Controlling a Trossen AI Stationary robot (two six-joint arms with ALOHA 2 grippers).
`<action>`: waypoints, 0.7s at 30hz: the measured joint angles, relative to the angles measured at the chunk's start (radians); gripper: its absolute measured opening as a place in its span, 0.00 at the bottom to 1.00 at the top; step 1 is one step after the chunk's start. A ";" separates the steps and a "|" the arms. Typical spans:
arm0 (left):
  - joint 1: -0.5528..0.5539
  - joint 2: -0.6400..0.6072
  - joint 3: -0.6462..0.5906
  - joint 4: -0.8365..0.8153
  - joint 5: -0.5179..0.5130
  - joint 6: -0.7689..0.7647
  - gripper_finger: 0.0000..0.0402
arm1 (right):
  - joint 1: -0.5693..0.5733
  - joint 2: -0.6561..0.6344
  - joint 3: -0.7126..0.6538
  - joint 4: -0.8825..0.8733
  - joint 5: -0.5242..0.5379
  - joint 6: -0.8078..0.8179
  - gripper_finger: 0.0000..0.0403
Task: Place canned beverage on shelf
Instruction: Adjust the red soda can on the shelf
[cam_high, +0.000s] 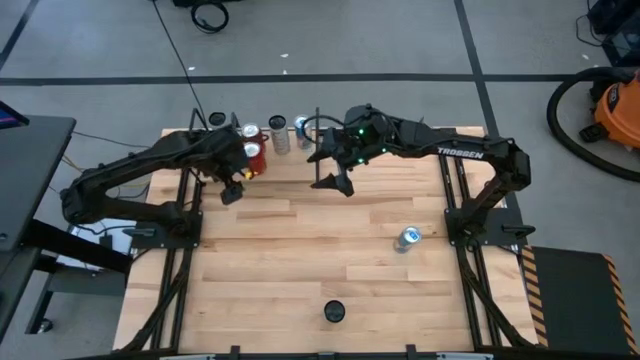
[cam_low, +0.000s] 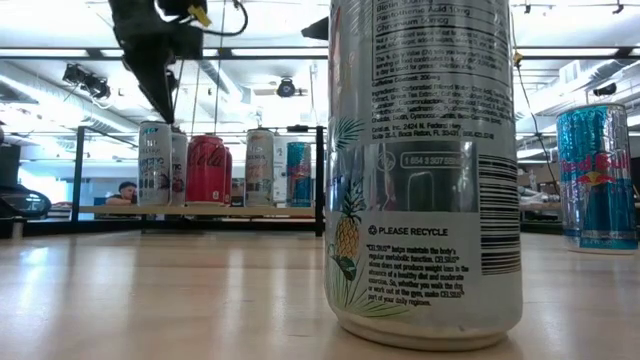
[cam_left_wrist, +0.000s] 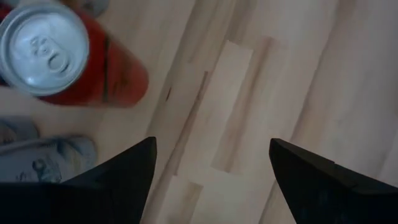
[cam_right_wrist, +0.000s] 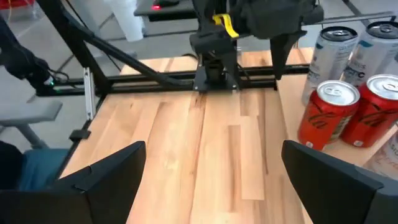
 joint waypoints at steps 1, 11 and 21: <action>-0.010 -0.007 0.000 0.010 0.002 -0.002 0.78 | 0.009 0.005 0.000 0.001 0.013 -0.004 0.96; -0.061 0.049 0.000 0.406 0.016 -0.057 0.78 | 0.030 0.014 0.000 0.011 0.100 -0.043 0.96; -0.061 0.201 0.000 0.439 -0.163 -0.076 0.78 | 0.030 0.014 0.000 0.010 0.099 -0.043 0.96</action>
